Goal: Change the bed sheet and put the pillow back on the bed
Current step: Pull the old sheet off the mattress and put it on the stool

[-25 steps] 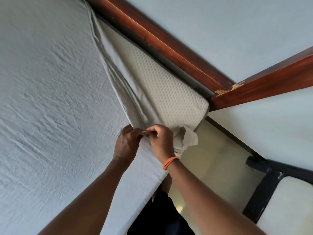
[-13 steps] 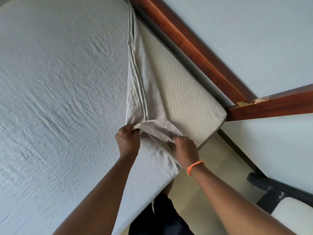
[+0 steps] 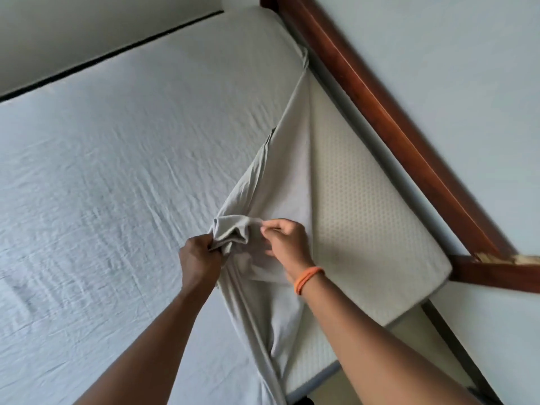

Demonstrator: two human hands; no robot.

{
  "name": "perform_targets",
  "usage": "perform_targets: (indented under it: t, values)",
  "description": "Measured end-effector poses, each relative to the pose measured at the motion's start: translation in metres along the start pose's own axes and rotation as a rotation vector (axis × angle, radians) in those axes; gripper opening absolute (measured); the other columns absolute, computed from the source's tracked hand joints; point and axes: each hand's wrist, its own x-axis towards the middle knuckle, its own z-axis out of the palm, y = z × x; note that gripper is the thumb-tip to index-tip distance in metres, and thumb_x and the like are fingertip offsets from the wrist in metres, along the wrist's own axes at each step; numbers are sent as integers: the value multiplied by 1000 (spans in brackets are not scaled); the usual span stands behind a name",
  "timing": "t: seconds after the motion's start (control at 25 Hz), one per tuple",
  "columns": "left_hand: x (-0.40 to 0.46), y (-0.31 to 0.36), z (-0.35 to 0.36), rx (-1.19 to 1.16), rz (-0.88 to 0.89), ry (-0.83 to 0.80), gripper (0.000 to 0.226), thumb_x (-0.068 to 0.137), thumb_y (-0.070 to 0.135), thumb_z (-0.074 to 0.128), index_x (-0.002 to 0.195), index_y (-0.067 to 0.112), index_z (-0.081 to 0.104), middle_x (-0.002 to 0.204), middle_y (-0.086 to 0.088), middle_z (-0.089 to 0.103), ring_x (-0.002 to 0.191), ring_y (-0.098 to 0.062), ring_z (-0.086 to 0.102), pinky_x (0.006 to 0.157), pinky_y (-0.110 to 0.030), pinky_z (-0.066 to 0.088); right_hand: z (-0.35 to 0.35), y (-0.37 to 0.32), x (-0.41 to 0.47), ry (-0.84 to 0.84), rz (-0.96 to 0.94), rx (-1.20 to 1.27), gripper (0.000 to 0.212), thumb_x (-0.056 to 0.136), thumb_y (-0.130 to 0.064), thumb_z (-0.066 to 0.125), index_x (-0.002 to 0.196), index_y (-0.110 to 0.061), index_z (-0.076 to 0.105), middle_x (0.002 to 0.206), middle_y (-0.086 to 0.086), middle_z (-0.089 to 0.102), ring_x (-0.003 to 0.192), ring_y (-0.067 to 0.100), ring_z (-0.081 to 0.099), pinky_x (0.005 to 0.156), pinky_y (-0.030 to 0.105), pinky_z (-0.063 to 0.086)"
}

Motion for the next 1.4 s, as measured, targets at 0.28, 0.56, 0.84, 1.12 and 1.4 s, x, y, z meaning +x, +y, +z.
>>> perform_targets:
  t: [0.28, 0.56, 0.84, 1.12, 1.4]
  values:
    - [153, 26, -85, 48, 133, 328, 16, 76, 6, 71, 64, 10, 61, 61, -25, 54, 78, -18, 62, 55, -27, 22, 36, -80, 126, 210, -344, -540, 70, 87, -35, 67, 143, -6, 37, 134, 23, 48, 122, 38, 48, 100, 36, 36]
    - [164, -12, -38, -6, 278, 235, 29, 88, 15, 57, 114, 9, 47, 78, -7, 60, 66, -33, 53, 58, -37, 36, 67, -128, 220, 490, 46, -567, 80, 91, -37, 63, 149, 0, 22, 148, 21, 35, 128, 36, 48, 100, 40, 42]
    - [171, -17, -34, 146, 265, 166, 12, 88, 17, 53, 100, 17, 53, 80, -7, 56, 71, -34, 55, 59, -33, 30, 80, -141, 208, 356, -293, -676, 24, 90, -17, 58, 99, 0, 72, 105, 21, 70, 100, 33, 66, 73, 30, 45]
    - [164, -10, -64, 542, 610, 101, 70, 89, 6, 56, 151, 27, 32, 165, 1, 9, 75, -28, 62, 52, -36, 51, 141, -75, 88, -407, -660, -689, 13, 78, -10, 53, 73, -10, 65, 77, 12, 71, 77, 28, 68, 63, 34, 49]
    - [159, -15, -42, 500, 651, -53, 26, 78, 29, 38, 70, 20, 61, 92, 1, 72, 83, -25, 56, 67, -36, 48, 102, -151, 171, -1, -509, -641, 31, 92, -28, 57, 86, -1, 71, 91, 21, 71, 80, 24, 62, 69, 34, 39]
